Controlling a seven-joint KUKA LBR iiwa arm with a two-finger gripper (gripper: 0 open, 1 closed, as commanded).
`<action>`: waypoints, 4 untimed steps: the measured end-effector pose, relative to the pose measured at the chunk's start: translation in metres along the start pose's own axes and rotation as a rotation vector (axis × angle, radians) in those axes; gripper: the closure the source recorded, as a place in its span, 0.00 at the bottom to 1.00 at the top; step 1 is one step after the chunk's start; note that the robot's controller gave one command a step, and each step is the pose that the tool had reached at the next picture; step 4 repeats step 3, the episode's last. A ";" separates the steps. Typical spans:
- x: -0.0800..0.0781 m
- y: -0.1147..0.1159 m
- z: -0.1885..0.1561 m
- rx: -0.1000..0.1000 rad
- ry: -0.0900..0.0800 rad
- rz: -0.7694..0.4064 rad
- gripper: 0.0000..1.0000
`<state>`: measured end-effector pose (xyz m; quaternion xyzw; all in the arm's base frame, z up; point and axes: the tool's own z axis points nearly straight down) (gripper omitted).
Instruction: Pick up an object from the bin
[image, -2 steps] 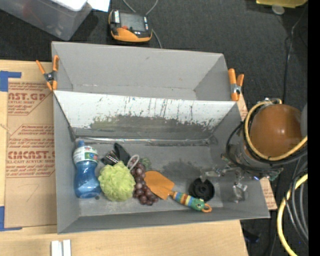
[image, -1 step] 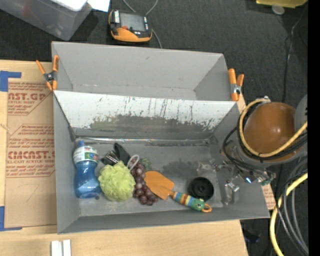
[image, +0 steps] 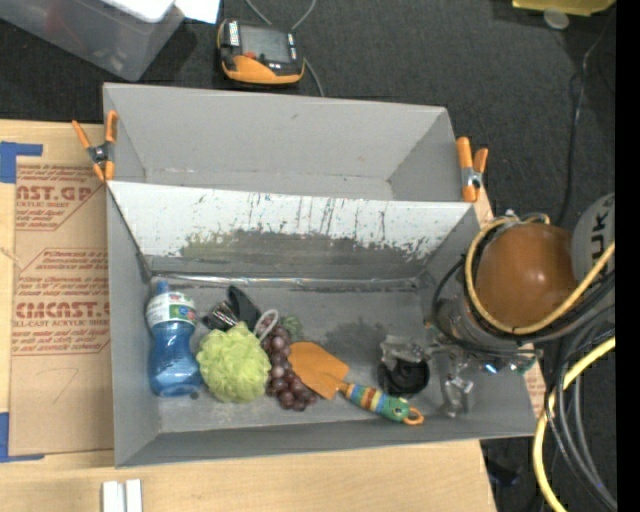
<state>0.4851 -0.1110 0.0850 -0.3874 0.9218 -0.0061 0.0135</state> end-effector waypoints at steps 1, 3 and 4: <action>-0.011 0.001 0.006 0.002 -0.006 0.253 0.00; -0.012 -0.005 0.012 0.002 -0.010 0.224 0.00; -0.012 -0.005 0.012 0.002 -0.010 0.224 0.00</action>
Offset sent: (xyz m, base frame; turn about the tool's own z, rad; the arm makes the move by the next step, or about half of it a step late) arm -0.0005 0.0010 -0.0089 -0.0634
